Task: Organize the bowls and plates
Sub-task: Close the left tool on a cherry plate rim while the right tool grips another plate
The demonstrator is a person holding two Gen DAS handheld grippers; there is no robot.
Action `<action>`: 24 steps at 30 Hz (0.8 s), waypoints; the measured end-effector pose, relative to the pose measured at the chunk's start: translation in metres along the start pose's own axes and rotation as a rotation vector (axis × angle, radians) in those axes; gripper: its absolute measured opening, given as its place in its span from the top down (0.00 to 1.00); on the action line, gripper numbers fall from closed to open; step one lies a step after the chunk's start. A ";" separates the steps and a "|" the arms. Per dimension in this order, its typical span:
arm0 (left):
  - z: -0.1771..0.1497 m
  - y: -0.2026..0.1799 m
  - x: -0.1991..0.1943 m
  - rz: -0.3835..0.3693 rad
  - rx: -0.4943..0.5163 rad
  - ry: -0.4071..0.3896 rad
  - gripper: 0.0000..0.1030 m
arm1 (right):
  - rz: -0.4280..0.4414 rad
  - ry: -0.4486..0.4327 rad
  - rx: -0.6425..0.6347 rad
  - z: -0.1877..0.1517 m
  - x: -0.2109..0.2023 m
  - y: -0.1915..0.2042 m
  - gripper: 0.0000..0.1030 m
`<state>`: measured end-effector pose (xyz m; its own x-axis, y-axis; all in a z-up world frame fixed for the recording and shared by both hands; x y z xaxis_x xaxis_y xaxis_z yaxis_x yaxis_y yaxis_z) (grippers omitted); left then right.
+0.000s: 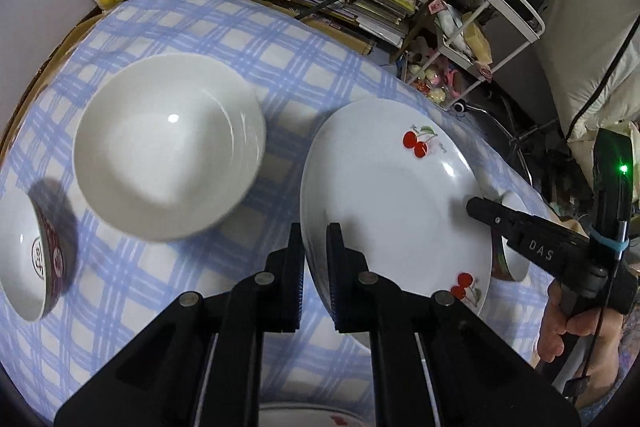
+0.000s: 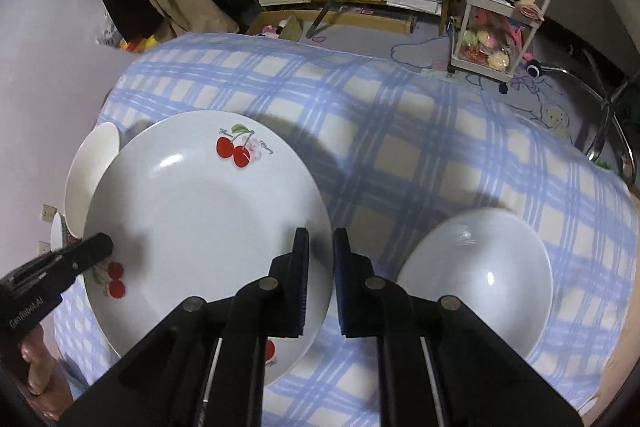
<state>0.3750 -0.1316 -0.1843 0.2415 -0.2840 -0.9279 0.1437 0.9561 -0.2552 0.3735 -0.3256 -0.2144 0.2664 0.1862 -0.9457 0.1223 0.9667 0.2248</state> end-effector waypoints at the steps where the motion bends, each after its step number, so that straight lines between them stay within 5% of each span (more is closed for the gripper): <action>1: -0.004 0.000 -0.001 0.009 0.005 0.001 0.90 | 0.008 -0.002 0.007 -0.003 -0.002 0.000 0.87; 24: -0.089 0.049 -0.065 -0.008 -0.043 0.034 0.89 | 0.094 -0.087 0.023 -0.089 -0.066 0.054 0.87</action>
<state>0.2806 -0.0605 -0.1610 0.2081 -0.2895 -0.9343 0.1042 0.9563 -0.2731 0.2773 -0.2702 -0.1612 0.3594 0.2586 -0.8966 0.1150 0.9412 0.3176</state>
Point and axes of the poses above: each gripper's, at about its wrist camera, not at the fingertips, and x roughly the way its jaws point, y to its left, z to its top, the point moved 3 cm from there along x, roughly the way its jaws point, and after that the axes turned 1 degree about y, right-handed, at the moved point
